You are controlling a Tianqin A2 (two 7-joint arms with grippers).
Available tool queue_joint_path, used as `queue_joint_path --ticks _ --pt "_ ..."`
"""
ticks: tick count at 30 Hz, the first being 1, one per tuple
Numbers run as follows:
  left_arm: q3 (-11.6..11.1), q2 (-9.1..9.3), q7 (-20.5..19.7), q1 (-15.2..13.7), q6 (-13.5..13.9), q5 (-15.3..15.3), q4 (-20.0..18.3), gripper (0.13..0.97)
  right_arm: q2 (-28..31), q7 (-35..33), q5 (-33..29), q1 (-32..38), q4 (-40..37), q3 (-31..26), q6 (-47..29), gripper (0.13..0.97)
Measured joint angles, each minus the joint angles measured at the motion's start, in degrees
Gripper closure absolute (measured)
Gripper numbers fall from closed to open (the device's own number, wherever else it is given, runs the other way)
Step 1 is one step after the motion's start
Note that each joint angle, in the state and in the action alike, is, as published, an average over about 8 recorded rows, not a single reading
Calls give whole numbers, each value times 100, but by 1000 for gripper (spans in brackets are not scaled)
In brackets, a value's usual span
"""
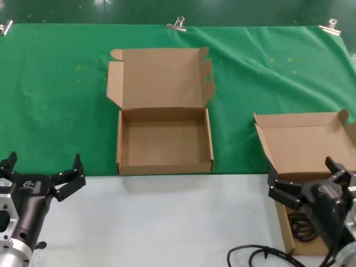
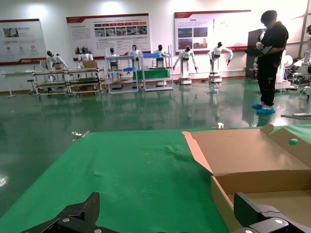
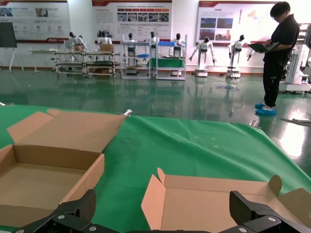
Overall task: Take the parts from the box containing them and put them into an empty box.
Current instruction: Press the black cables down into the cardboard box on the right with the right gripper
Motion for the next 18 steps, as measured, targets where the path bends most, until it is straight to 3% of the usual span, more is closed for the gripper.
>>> queue_joint_path --ticks 18 --pt "0 0 0 0 0 0 0 132 0 0 0 0 0 0 0 129"
